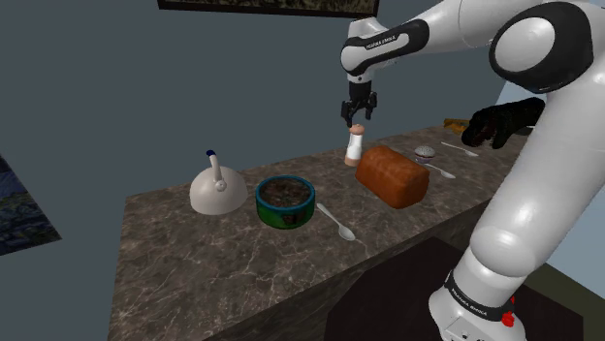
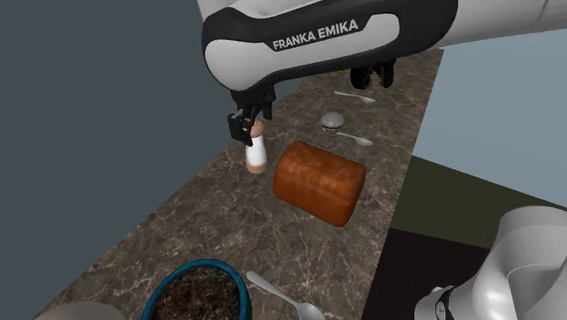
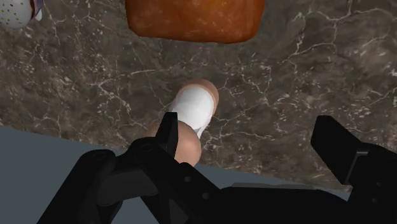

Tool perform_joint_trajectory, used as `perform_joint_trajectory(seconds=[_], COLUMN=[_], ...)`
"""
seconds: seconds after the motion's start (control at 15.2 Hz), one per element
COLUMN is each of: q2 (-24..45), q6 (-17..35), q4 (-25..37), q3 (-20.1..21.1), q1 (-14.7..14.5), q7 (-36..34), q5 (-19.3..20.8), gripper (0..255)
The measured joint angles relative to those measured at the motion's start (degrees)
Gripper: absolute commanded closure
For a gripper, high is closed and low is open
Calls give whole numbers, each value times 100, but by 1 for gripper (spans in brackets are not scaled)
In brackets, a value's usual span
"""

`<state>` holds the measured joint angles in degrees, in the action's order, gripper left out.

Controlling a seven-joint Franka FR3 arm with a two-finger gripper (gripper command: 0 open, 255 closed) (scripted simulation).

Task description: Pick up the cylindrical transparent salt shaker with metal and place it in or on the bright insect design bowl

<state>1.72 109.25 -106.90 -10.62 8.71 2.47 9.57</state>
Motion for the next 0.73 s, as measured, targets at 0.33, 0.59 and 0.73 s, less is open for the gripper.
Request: perform_joint_trajectory(seconds=[0.33,0.59,0.73], q2=[1082,1974,2126], q6=[-58,-205,-178], q4=[1129,2156,2280], q3=[-150,-226,-231], q1=[225,474,519], q7=[256,474,506], q5=[-245,-464,-498], gripper=[0,0,0])
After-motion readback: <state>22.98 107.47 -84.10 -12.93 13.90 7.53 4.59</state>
